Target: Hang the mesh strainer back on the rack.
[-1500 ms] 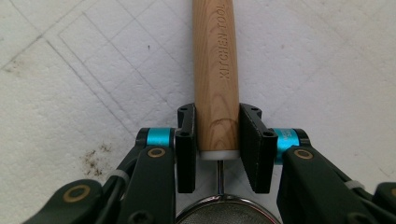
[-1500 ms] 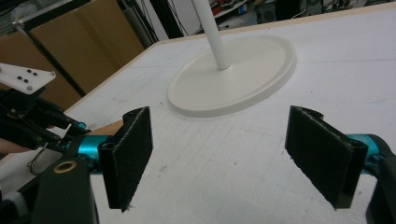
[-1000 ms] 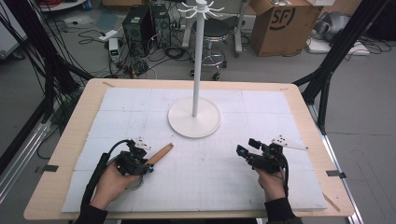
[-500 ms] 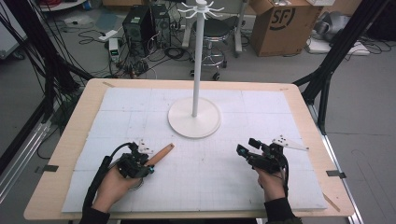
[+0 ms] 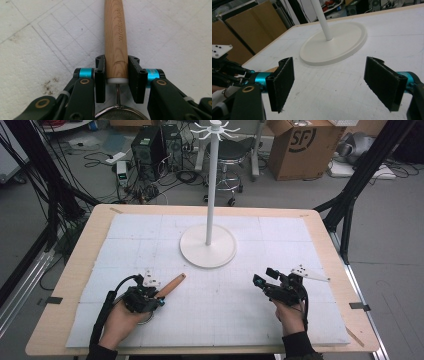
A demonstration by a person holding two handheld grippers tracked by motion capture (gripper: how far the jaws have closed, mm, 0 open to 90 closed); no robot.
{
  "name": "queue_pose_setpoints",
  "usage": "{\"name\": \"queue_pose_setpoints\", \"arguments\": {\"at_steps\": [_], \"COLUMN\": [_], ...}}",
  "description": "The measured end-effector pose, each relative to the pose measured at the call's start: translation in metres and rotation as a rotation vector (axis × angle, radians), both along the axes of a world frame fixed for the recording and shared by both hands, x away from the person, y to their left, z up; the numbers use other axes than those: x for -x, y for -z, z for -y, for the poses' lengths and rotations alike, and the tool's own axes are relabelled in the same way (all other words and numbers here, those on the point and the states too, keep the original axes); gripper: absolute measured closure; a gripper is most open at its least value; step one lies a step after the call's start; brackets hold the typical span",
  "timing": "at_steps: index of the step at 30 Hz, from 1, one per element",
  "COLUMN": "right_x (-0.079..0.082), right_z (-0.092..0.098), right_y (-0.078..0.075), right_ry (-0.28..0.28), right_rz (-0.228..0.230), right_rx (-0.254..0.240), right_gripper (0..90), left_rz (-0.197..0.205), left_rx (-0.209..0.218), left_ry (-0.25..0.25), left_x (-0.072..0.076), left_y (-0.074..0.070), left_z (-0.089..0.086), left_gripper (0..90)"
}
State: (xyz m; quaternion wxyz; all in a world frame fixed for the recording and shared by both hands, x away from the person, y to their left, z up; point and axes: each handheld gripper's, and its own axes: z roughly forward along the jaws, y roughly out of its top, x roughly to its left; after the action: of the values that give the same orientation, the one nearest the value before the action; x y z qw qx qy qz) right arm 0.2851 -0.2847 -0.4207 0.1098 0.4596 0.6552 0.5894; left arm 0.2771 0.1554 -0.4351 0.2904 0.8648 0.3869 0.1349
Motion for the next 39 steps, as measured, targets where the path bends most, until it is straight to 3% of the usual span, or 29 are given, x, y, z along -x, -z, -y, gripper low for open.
{"name": "queue_pose_setpoints", "arguments": {"at_steps": [6,8,19,26,28,31,39], "right_x": [-0.001,0.000,0.001,0.001,0.000,0.000,0.000], "right_z": [0.002,0.003,0.005,0.005,0.006,0.007,0.006], "right_y": [0.000,0.000,-0.001,-0.001,-0.001,-0.001,0.000], "right_ry": [0.009,0.012,0.018,0.022,0.023,0.027,0.026], "right_rz": [0.000,0.007,0.007,0.008,0.009,0.007,0.007], "right_rx": [-0.004,-0.007,-0.012,-0.012,-0.012,-0.012,-0.013], "right_gripper": [23.7,23.8,23.8,23.8,23.8,23.8,23.8], "left_rz": [0.010,0.020,0.015,0.001,-0.012,-0.040,-0.091], "left_rx": [0.000,0.019,0.188,0.316,0.366,0.474,0.662], "left_ry": [-0.003,-0.010,-0.003,0.008,0.014,0.028,0.028], "left_x": [0.001,0.001,-0.001,-0.002,-0.002,-0.003,-0.008], "left_y": [-0.001,-0.002,-0.016,-0.021,-0.023,-0.027,-0.038], "left_z": [0.000,-0.001,-0.016,-0.021,-0.023,-0.026,-0.035], "left_gripper": [70.7,70.7,71.3,71.3,71.3,71.2,71.2]}}
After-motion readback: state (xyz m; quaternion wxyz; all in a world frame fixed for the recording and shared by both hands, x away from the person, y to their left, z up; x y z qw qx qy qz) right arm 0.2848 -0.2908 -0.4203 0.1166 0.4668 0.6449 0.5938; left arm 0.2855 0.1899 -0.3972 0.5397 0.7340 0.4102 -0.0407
